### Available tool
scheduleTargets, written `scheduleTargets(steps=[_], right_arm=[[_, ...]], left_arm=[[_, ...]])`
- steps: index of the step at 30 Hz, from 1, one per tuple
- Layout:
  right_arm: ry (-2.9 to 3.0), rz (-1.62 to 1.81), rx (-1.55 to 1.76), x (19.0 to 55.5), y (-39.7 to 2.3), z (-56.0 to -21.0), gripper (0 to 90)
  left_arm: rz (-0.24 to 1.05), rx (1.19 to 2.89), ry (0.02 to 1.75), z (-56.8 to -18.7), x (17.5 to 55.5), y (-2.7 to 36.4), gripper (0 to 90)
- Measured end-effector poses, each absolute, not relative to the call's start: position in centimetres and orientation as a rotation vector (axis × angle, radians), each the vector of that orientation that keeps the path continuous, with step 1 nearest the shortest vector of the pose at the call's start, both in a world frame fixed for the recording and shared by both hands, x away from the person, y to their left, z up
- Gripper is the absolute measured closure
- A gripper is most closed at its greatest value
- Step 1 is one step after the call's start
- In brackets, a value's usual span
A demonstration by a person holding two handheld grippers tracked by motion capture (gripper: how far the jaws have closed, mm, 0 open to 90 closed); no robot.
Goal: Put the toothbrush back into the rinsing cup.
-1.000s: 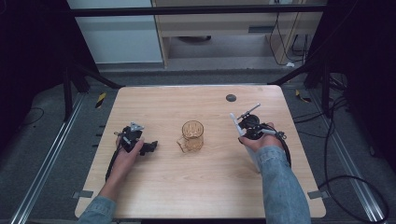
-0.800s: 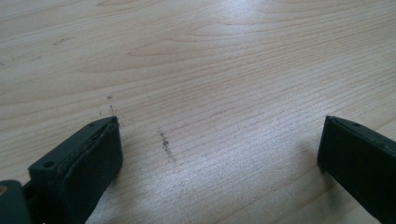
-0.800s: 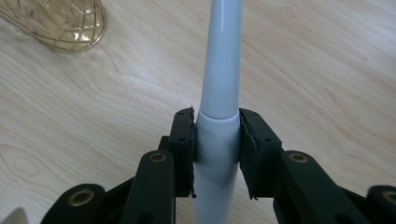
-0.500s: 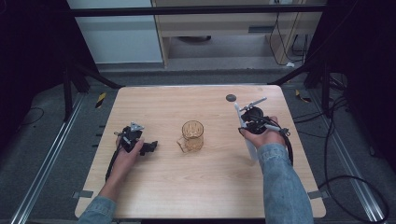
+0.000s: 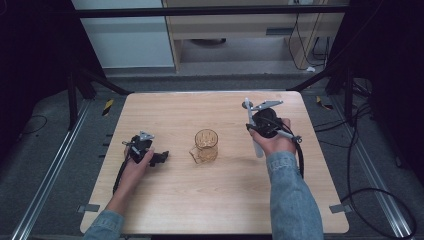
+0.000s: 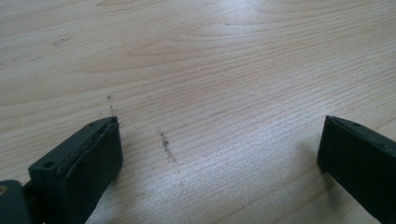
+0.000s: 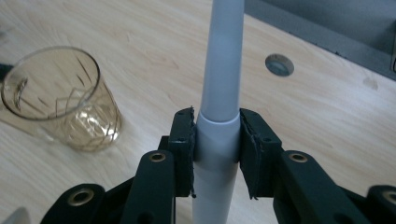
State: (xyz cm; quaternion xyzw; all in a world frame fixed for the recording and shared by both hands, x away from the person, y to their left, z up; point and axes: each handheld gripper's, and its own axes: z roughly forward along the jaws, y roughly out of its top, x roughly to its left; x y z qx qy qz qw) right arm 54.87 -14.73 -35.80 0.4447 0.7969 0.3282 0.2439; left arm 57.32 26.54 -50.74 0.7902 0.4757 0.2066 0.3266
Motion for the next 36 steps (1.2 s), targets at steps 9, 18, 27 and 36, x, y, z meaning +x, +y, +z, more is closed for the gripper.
scheduleTargets(steps=[9, 18, 27, 36], right_arm=[[2.148, 0.939, 1.18, 55.5, -12.9, -35.5, 68.0], [2.127, 0.976, 1.183, 55.6, -12.4, -35.3, 68.0], [2.092, 1.015, 1.19, 55.6, -12.3, -34.7, 67.9], [2.068, 1.046, 1.171, 55.4, -11.6, -33.8, 67.9]], left_arm=[[0.541, 2.07, 1.246, -50.7, 57.3, 26.5, 0.0], [0.541, 2.07, 1.246, -50.7, 57.3, 26.5, 0.0], [0.541, 2.066, 1.248, -50.8, 57.3, 26.5, 0.0], [0.542, 2.066, 1.248, -50.8, 57.3, 26.5, 0.0]])
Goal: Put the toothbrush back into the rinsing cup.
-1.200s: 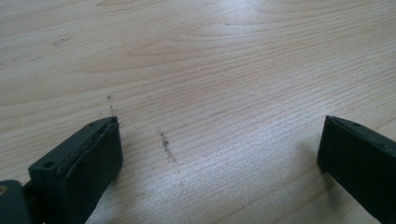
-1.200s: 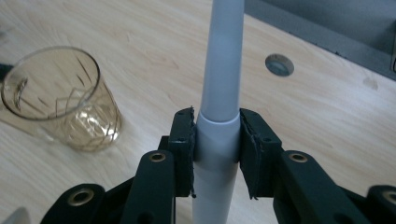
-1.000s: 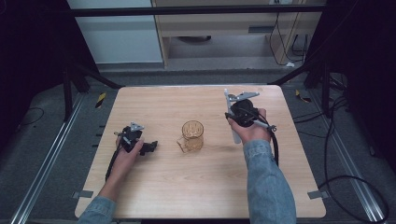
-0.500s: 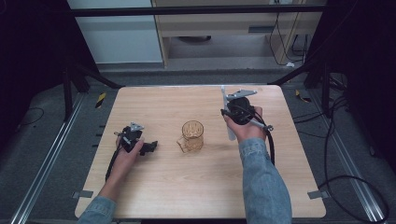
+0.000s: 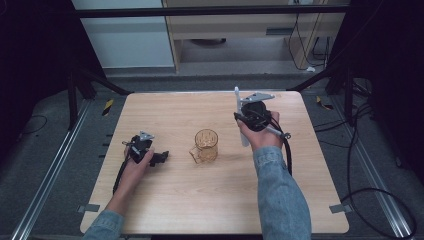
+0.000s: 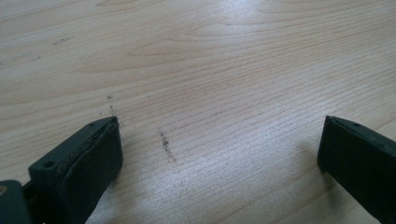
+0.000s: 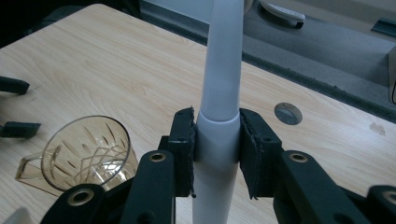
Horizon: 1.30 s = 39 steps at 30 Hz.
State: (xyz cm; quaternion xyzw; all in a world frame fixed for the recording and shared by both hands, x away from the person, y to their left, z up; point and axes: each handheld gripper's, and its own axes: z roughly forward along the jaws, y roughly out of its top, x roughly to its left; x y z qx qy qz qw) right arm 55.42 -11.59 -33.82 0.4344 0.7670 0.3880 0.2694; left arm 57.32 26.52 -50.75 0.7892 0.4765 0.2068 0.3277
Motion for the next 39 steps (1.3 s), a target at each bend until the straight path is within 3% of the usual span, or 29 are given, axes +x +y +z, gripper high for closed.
scheduleTargets(steps=[39], right_arm=[[2.027, 1.162, 1.065, 55.1, -8.4, -29.6, 67.9]], left_arm=[[0.541, 2.068, 1.243, -50.7, 57.3, 26.6, 0.0]])
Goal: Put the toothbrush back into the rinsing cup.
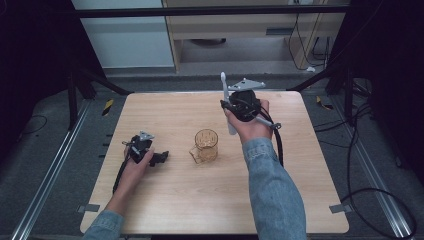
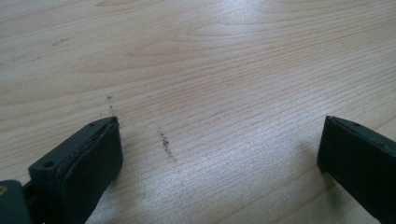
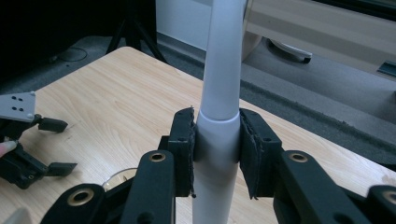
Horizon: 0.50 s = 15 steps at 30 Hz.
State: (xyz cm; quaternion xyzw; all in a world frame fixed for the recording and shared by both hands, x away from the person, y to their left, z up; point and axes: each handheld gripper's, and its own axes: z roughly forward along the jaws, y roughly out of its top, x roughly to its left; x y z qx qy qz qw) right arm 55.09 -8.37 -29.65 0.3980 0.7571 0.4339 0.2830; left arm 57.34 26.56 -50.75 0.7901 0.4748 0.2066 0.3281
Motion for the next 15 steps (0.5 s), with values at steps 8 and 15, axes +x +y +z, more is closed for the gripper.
scheduleTargets(steps=[8, 15], right_arm=[[2.029, 1.196, 1.044, 55.0, -7.4, -29.3, 67.9], [2.025, 1.222, 1.032, 55.0, -6.9, -28.9, 67.9]], left_arm=[[0.54, 2.071, 1.243, -50.7, 57.3, 26.6, 0.0], [0.54, 2.071, 1.243, -50.7, 57.3, 26.6, 0.0]])
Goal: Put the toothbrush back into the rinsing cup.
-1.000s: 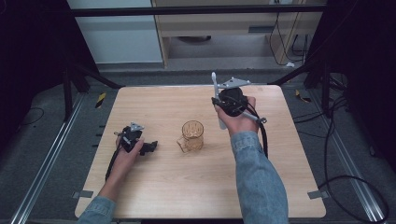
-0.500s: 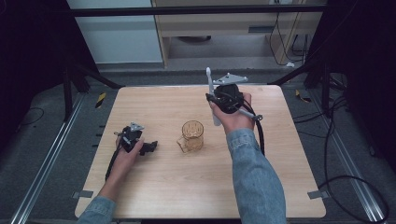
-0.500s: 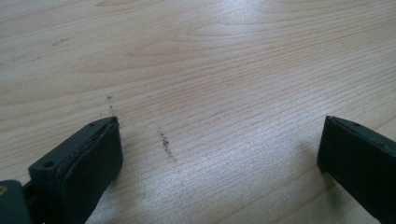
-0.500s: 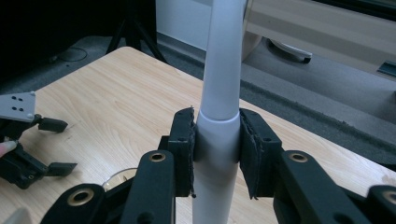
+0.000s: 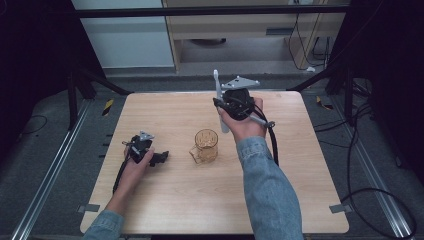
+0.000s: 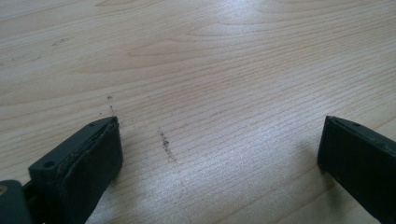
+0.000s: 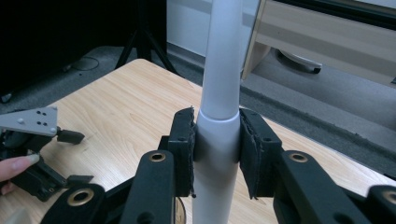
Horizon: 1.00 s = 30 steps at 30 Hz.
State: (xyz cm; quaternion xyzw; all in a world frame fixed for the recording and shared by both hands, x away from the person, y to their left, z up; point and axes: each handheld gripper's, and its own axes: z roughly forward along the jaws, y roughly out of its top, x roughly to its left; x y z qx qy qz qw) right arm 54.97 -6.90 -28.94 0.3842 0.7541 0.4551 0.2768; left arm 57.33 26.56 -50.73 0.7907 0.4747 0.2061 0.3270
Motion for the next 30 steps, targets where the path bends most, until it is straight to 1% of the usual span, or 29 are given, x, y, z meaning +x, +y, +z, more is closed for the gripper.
scheduleTargets(steps=[19, 30], right_arm=[[2.044, 1.279, 1.006, 54.9, -5.1, -28.6, 67.9], [2.069, 1.291, 1.002, 54.9, -4.4, -29.0, 67.9]], left_arm=[[0.54, 2.07, 1.243, -50.7, 57.3, 26.6, 0.0], [0.538, 2.073, 1.241, -50.7, 57.3, 26.6, 0.0]])
